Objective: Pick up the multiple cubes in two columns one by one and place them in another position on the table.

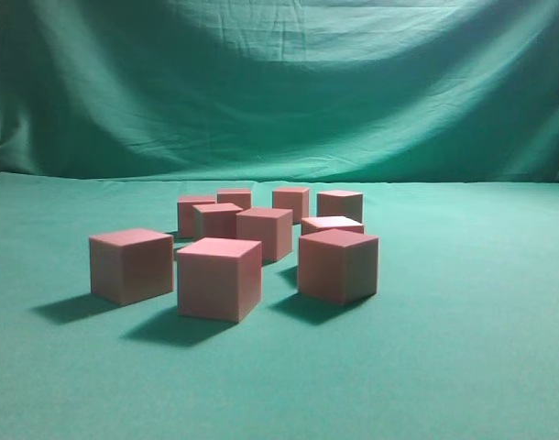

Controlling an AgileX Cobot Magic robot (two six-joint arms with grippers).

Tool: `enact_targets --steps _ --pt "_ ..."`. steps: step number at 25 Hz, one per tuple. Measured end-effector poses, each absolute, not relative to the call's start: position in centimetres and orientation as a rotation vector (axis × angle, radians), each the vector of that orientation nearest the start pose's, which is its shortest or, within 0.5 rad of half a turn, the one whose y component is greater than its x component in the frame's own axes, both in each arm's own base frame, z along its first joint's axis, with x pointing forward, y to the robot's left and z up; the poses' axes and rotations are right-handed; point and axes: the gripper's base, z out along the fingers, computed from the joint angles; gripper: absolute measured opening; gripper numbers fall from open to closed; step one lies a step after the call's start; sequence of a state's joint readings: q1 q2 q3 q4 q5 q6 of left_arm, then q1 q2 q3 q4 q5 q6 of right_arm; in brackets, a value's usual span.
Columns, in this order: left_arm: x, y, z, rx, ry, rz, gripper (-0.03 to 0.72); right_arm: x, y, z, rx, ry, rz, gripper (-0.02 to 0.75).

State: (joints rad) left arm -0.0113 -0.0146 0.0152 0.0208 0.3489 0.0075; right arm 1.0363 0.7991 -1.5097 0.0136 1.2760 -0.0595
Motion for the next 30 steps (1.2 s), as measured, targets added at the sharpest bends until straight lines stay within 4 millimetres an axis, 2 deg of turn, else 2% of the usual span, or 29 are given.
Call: enact_targets --steps 3,7,14,19,24,30 --pt "5.3 0.0 17.7 0.030 1.833 0.018 0.000 2.6 3.9 48.5 -1.027 1.832 0.577 0.000" --pt "5.3 0.0 17.7 0.030 1.833 0.018 0.000 1.9 2.3 45.2 -0.848 1.822 0.541 0.000" --pt "5.3 0.0 17.7 0.030 1.833 0.018 0.000 2.1 1.9 38.9 -0.486 1.657 0.482 0.000" --pt "5.3 0.0 17.7 0.030 1.833 0.018 0.000 3.1 1.7 32.9 -0.276 1.600 0.382 0.000" --pt "5.3 0.0 17.7 0.030 1.833 0.018 0.000 4.1 1.3 26.7 -0.152 1.627 0.268 0.000" --pt "5.3 0.0 17.7 0.030 1.833 0.018 0.000 5.0 1.0 21.0 -0.076 1.693 0.197 0.000"
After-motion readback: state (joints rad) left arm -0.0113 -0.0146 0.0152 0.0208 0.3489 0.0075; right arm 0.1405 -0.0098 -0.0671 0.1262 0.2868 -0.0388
